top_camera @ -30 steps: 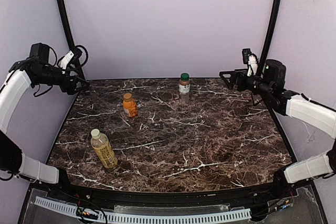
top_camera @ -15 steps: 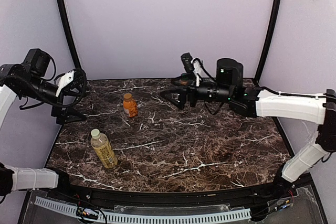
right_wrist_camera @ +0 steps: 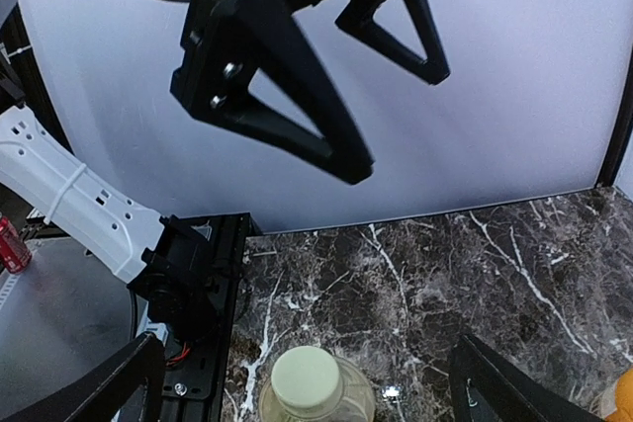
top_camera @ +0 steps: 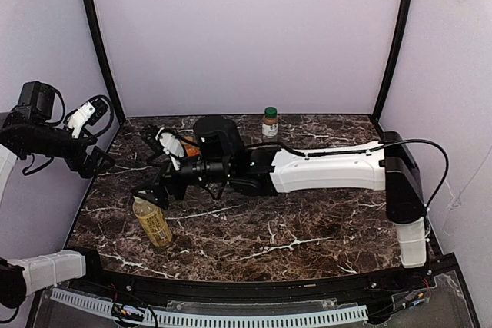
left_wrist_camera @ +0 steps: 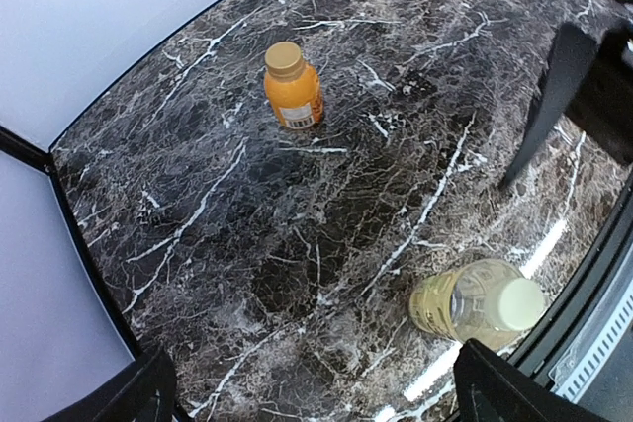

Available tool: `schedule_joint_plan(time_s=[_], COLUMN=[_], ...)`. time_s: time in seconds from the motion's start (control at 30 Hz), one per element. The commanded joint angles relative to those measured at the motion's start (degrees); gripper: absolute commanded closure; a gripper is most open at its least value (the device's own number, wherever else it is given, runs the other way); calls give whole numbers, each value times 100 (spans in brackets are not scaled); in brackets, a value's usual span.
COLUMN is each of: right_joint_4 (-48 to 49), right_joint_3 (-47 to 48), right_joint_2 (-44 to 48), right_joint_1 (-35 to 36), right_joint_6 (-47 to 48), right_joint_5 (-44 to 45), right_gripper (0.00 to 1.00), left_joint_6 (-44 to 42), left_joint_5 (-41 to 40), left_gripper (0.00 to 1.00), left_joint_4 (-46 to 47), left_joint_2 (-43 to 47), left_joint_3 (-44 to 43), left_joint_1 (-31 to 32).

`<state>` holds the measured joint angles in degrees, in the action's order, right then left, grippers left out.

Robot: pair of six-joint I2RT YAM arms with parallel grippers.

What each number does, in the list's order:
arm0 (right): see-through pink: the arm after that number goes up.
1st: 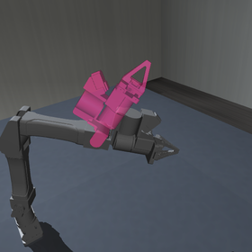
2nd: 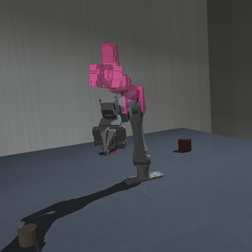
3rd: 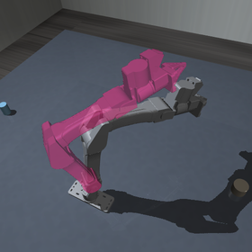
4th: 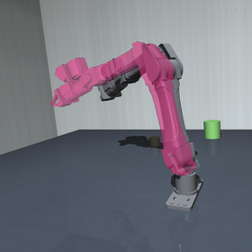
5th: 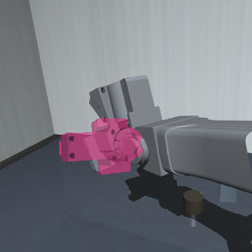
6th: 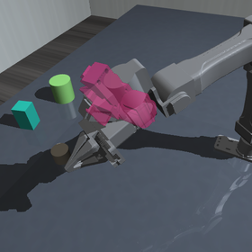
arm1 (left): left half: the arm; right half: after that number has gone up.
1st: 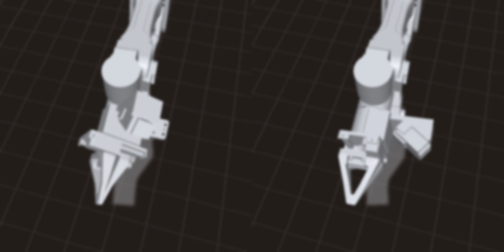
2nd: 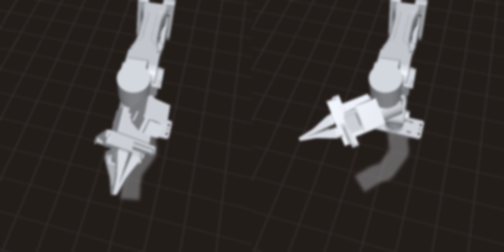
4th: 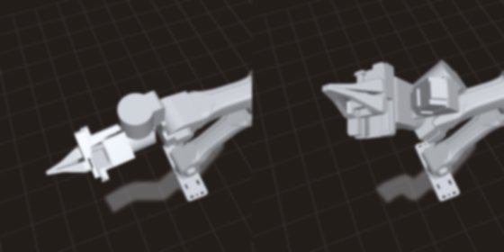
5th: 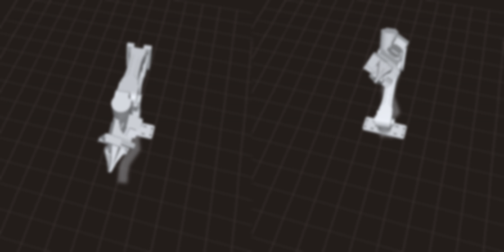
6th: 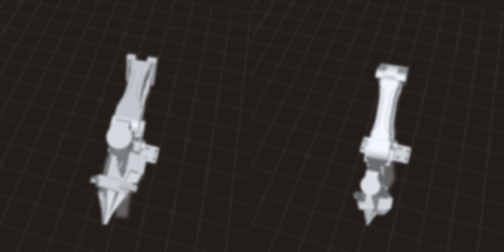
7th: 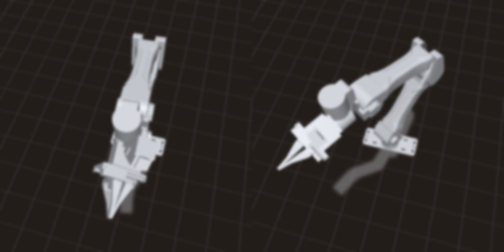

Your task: Unscrew the bottle caps

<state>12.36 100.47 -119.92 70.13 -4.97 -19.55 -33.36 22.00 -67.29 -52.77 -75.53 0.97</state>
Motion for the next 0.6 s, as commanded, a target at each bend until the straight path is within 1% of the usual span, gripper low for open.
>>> schedule_joint_plan(time_s=[0.0, 0.07, 0.17, 0.23, 0.3, 0.33, 0.4, 0.43, 0.47, 0.5, 0.57], right_joint_4=[-273, -476, -708, -888, -1180, -1214, -1218, -1212, -1218, -1216, -1214], right_joint_3=[494, 681, 838, 957, 1184, 1261, 1306, 1309, 1309, 1309, 1273], right_joint_2=[-339, -483, -666, -787, -940, -1003, -1032, -1041, -1054, -1055, -1048], right_joint_1=[242, 357, 405, 405, 401, 398, 407, 409, 413, 406, 414], right_joint_6=[182, 334, 313, 295, 384, 403, 411, 402, 401, 409, 430], right_joint_5=[177, 342, 770, 1132, 1274, 1251, 1139, 1109, 1111, 1131, 1133], right_gripper=[1, 1, 1, 4, 14, 21, 38, 44, 46, 46, 42], left_joint_6=[569, 587, 594, 583, 571, 569, 565, 563, 565, 563, 555], left_joint_5=[-240, -240, -254, -263, -231, -198, -161, -161, -161, -174, -182], left_gripper=[1, 1, 1, 1, 1, 1, 1, 1, 1, 1, 1], left_joint_4=[369, 381, 365, 347, 318, 311, 301, 301, 302, 299, 283], left_joint_2=[62, 72, 93, 118, 134, 135, 137, 138, 133, 131, 142], left_joint_3=[259, 281, 261, 213, 165, 145, 140, 149, 151, 148, 121], left_joint_1=[-79, -226, -244, -252, -259, -263, -264, -269, -276, -279, -290])
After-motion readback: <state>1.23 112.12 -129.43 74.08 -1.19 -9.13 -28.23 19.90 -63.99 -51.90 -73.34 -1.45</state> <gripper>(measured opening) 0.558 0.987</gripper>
